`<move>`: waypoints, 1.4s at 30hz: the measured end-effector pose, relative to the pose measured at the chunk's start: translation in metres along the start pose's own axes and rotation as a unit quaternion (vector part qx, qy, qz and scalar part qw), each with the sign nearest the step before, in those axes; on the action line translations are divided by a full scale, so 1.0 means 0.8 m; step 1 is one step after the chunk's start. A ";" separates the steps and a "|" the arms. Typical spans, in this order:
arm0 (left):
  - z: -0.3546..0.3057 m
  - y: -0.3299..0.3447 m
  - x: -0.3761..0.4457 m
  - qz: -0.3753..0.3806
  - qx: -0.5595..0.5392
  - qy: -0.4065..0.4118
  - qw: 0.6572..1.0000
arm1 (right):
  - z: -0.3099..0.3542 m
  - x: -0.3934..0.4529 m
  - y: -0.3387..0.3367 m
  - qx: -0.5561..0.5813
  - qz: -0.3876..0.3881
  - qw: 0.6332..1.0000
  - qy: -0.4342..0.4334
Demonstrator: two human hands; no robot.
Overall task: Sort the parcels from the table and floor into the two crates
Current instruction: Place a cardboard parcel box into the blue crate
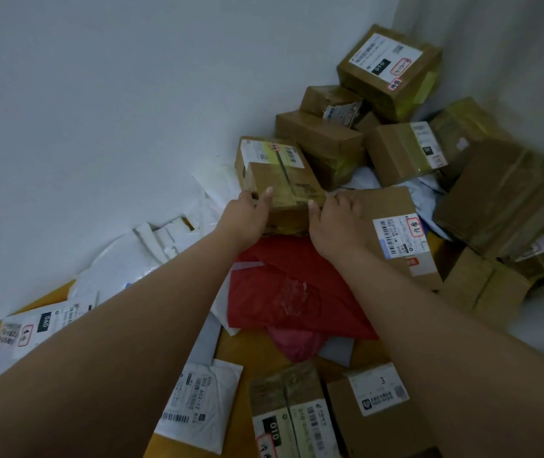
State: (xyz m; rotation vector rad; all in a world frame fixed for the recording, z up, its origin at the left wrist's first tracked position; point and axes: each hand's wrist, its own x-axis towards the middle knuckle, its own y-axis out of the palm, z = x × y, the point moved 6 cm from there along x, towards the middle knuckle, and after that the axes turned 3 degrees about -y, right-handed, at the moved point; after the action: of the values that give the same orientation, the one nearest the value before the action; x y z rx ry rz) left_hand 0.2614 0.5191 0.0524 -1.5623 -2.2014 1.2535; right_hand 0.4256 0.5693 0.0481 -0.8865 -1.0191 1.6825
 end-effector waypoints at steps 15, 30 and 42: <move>0.028 -0.008 -0.022 0.035 -0.345 -0.104 0.932 | 0.001 -0.035 -0.009 0.124 -0.034 0.992 -0.002; 0.035 -0.069 -0.137 0.161 -0.286 -0.058 0.943 | 0.030 -0.083 -0.038 0.607 0.029 0.792 0.054; -0.020 -0.065 -0.151 0.158 -0.368 0.047 0.915 | 0.010 -0.107 -0.083 0.645 -0.043 0.762 -0.029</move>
State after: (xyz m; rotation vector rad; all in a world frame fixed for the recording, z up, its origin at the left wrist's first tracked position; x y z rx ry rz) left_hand 0.2871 0.4206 0.1372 -2.2450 -2.5829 0.3510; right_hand 0.4664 0.5001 0.1209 0.1542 0.2233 1.8063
